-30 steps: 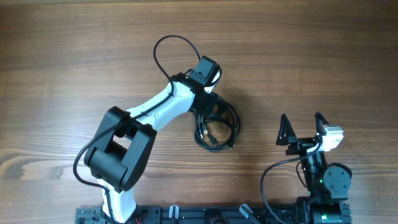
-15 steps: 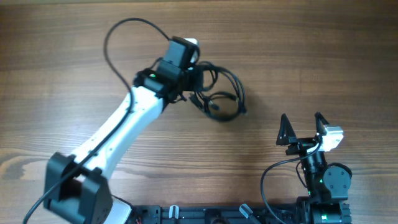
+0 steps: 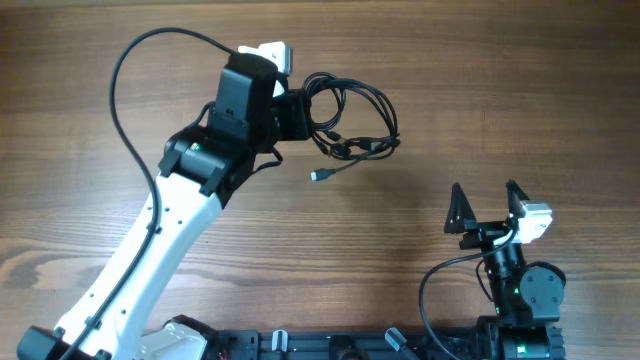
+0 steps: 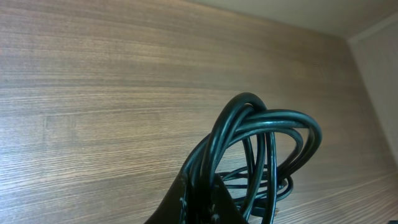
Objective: Untangle cables
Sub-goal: 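Close the left gripper on the cable loops and lift, then raise the cable bundle with the left gripper, letting strands hang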
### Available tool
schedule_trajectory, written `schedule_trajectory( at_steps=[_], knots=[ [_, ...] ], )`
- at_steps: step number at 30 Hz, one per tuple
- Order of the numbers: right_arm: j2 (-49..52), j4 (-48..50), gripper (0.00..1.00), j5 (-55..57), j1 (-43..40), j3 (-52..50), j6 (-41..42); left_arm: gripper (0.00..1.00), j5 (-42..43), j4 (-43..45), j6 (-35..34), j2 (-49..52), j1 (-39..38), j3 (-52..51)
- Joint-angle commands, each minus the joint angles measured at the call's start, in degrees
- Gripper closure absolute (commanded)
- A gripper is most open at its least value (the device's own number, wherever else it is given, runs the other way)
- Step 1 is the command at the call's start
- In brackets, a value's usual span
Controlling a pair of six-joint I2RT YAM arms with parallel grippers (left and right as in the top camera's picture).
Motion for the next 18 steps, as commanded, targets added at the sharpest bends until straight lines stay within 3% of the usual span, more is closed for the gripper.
schedule_trajectory(
  at_steps=[1,6,10,13,15,18],
  knots=[
    [-0.3,0.2,0.01,0.8,0.3,-0.1,0.5,0.96,1.7,0.5,-3.7,-3.5,0.2,1.0],
    [-0.3,0.2,0.01,0.8,0.3,-0.1,0.5,0.96,8.7,2.5,-4.8,-5.4,0.2,1.0],
    [-0.3,0.2,0.0,0.8,0.3,-0.1,0.5,0.96,18.8,5.3,-8.3,-5.5,0.2,1.0],
    [-0.3,0.9,0.0,0.8,0.3,-0.1,0.8,0.96,20.7,7.1,-11.8,-5.5,0.2,1.0],
    [-0.3,1.0,0.0,0.0,0.3,0.0,7.1,0.96,20.7,9.0,-13.6,-5.5,0.2,1.0],
    [-0.3,-0.9,0.0,-6.9,0.3,1.9,8.2,0.96,20.7,12.2,-16.6,-5.5,0.2,1.0]
  ],
)
